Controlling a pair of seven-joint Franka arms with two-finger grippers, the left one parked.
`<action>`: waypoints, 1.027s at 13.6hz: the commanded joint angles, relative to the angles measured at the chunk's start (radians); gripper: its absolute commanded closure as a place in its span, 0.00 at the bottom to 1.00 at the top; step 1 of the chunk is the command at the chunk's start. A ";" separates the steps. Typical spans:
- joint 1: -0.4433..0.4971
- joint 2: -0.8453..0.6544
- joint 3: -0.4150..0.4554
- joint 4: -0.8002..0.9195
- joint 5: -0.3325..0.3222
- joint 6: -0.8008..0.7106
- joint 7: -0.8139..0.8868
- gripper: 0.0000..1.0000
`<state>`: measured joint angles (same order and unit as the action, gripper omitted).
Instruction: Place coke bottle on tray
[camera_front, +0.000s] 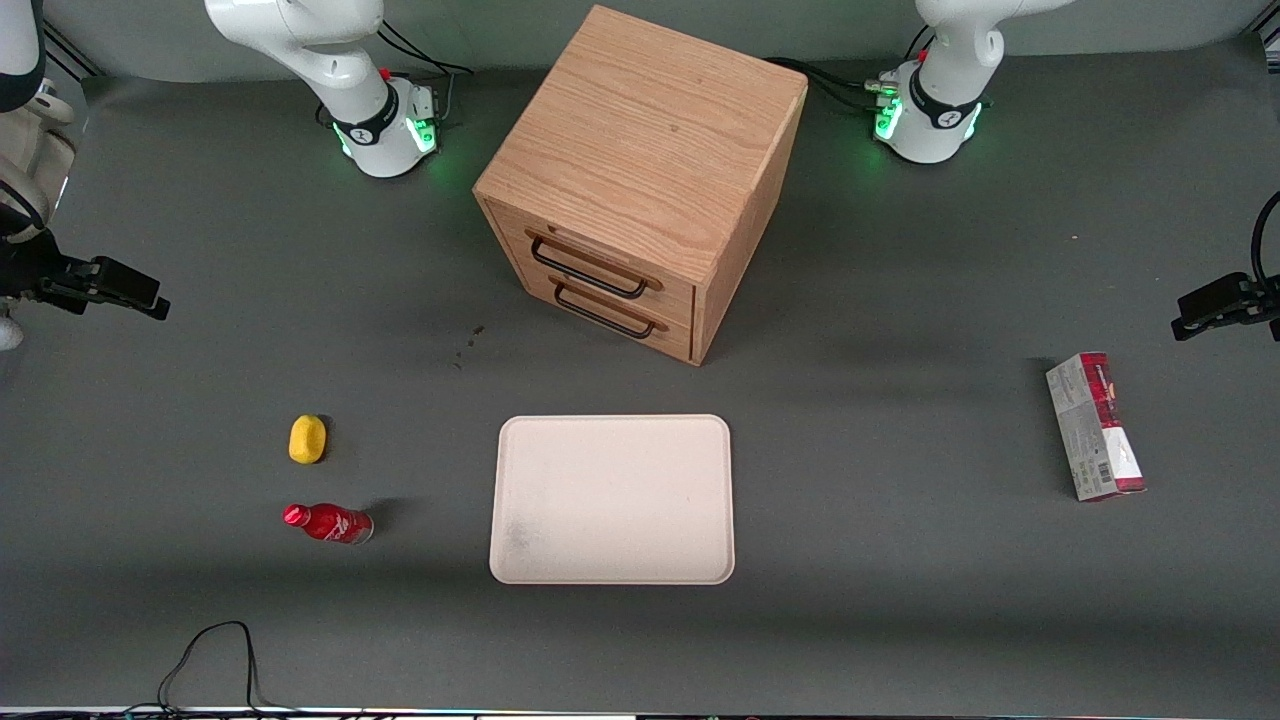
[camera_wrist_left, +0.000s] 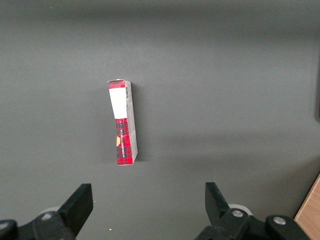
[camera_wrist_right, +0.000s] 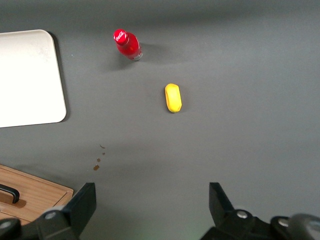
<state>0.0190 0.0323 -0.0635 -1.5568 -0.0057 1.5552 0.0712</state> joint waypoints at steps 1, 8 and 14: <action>0.016 -0.008 -0.016 0.001 -0.007 -0.007 -0.011 0.00; 0.016 0.021 -0.013 0.023 -0.004 0.000 -0.008 0.00; 0.032 0.289 0.007 0.340 0.001 -0.006 -0.014 0.00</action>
<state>0.0340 0.1861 -0.0594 -1.3864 -0.0052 1.5717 0.0712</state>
